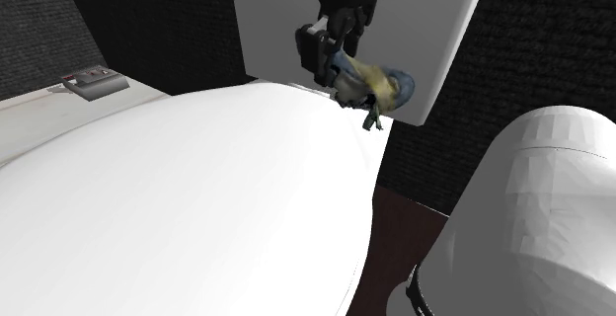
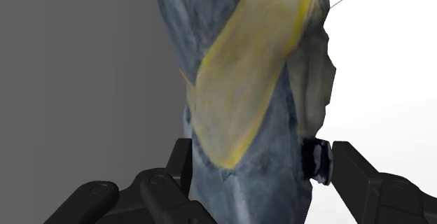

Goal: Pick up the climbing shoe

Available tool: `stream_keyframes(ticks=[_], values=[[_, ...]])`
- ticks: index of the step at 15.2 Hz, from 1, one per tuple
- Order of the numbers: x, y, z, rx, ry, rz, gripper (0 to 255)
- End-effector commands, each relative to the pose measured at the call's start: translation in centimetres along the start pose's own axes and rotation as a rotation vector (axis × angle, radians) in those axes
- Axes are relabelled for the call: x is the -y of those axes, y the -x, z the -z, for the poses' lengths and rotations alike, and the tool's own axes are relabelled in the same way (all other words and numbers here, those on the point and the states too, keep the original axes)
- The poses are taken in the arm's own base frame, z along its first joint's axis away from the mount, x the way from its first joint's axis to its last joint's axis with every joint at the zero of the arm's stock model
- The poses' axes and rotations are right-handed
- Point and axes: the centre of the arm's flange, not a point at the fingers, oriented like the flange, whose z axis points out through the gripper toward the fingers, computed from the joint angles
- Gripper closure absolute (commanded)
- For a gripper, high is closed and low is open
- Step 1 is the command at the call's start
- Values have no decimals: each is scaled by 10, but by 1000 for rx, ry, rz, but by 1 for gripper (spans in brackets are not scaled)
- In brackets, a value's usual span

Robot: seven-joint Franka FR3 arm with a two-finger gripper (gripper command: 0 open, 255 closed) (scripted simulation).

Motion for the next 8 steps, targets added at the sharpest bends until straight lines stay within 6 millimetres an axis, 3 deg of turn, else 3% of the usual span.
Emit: stream_keyframes(ticks=[1,8], values=[[-3,-4,9,-1,0,0,255],[-14,-12,43,-1,0,0,255]])
